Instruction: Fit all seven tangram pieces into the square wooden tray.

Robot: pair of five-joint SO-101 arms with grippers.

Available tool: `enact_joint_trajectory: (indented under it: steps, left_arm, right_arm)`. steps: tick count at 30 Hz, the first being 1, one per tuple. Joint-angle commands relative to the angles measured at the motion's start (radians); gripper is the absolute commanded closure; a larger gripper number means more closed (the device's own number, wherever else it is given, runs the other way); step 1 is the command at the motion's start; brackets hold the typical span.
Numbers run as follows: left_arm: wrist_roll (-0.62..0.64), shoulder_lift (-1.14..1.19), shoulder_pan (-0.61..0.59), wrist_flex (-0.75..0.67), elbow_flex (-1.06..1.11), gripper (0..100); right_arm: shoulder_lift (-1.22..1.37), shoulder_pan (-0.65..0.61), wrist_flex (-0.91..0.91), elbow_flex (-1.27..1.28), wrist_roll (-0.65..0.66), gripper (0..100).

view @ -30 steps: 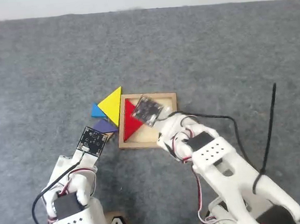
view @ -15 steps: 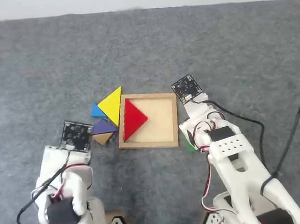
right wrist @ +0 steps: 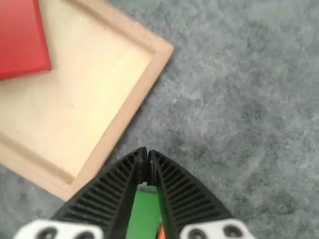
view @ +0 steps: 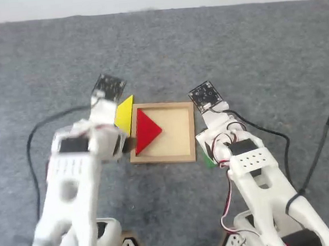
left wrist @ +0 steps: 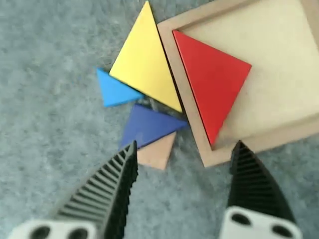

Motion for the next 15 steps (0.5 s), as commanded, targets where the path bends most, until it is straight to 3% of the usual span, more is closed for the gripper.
enact_joint_trajectory:
  steps: [1,8,15]
  left_arm:
    - [0.017,0.387,0.003,-0.083,-0.234,71]
    - [0.141,0.776,-0.023,-0.064,-0.572,71]
    - [0.17,0.916,-0.095,0.015,-0.739,71]
  right_arm:
    - [-0.038,-0.025,-0.117,0.04,-0.127,98.0]
    - [-0.036,-0.035,-0.139,0.048,-0.169,90.4]
    - [0.09,-0.104,-0.159,-0.008,-0.288,87.8]
